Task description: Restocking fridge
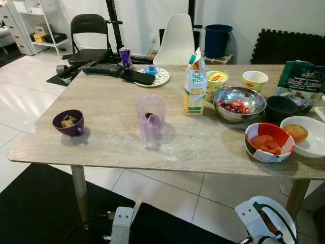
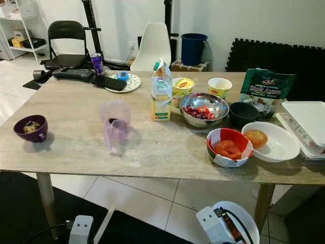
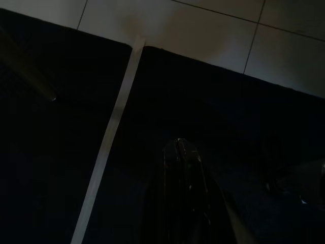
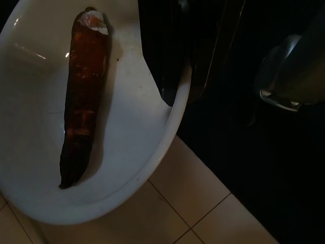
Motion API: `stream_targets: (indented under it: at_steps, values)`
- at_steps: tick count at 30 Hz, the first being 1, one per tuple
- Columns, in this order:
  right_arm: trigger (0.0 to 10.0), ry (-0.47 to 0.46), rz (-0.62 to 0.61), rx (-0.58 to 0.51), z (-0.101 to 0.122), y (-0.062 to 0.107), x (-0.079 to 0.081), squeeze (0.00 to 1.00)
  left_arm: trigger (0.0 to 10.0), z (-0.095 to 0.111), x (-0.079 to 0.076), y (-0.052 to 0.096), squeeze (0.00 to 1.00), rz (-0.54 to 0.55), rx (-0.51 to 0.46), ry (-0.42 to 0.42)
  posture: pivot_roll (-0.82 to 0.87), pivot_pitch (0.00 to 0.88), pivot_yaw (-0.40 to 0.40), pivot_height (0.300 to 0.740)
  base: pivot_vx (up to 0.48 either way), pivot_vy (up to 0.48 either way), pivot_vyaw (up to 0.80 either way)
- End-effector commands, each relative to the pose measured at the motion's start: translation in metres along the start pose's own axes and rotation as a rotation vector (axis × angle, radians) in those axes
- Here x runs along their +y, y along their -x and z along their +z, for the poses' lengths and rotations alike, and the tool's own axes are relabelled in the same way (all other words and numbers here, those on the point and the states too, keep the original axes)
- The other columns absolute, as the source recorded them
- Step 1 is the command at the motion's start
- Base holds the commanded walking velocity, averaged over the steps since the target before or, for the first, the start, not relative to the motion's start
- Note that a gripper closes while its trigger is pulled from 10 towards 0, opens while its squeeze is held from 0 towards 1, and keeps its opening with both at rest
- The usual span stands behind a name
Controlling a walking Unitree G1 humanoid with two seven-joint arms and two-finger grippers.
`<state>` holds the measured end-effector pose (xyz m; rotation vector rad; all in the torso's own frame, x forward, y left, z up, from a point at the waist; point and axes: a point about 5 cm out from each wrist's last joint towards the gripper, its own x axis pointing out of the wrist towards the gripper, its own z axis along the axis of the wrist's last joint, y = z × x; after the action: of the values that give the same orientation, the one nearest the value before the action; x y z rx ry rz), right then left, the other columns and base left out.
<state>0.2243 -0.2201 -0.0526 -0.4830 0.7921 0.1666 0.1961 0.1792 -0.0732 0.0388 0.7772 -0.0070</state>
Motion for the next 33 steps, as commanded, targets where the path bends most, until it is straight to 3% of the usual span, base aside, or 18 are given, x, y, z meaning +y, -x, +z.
stream_targets:
  at_steps: [1, 9, 15, 23, 25, 27, 30, 33]
  values:
    - [10.0, -0.028, -0.022, 0.023, -0.008, 0.002, -0.002, 0.00, 10.0, -0.005, 0.004, 0.002, 0.00, 0.005, 0.016, -0.001, -0.02, 0.069, 0.003, 0.740, 0.000, 0.000, 0.00]
    - [10.0, -0.040, -0.025, 0.020, -0.007, 0.002, -0.003, 0.00, 10.0, -0.007, 0.008, 0.002, 0.00, 0.028, 0.026, 0.049, -0.03, 0.057, 0.019, 0.740, 0.000, 0.000, 0.00]
    - [10.0, -0.037, -0.006, 0.027, -0.007, 0.001, 0.000, 0.00, 10.0, -0.007, 0.010, 0.002, 0.00, 0.033, 0.038, 0.022, -0.02, 0.054, 0.019, 0.740, 0.000, 0.000, 0.00]
    - [10.0, -0.168, -0.007, 0.045, -0.017, 0.004, 0.000, 0.00, 10.0, -0.006, 0.008, 0.002, 0.00, 0.018, 0.040, -0.007, -0.01, 0.050, 0.034, 0.740, 0.000, 0.000, 0.00]
    - [10.0, -0.200, 0.003, 0.039, -0.016, 0.004, 0.002, 0.00, 10.0, -0.005, 0.007, 0.001, 0.00, -0.010, 0.033, -0.050, 0.00, 0.035, 0.015, 0.740, 0.000, 0.000, 0.00]
    - [10.0, -0.183, 0.017, 0.043, -0.017, 0.004, 0.005, 0.00, 10.0, -0.005, 0.008, 0.001, 0.00, 0.004, 0.037, -0.046, 0.00, 0.035, 0.015, 0.740, 0.000, 0.000, 0.00]
    - [10.0, -0.193, 0.026, 0.032, -0.017, 0.004, 0.008, 0.00, 10.0, -0.009, 0.011, 0.003, 0.00, 0.025, 0.045, 0.023, -0.02, 0.042, 0.042, 0.740, 0.000, 0.000, 0.00]
    - [10.0, -0.231, 0.015, 0.019, -0.015, 0.004, 0.008, 0.00, 10.0, -0.009, 0.009, 0.003, 0.00, 0.001, 0.046, 0.000, -0.01, 0.038, 0.027, 0.740, 0.000, 0.000, 0.00]
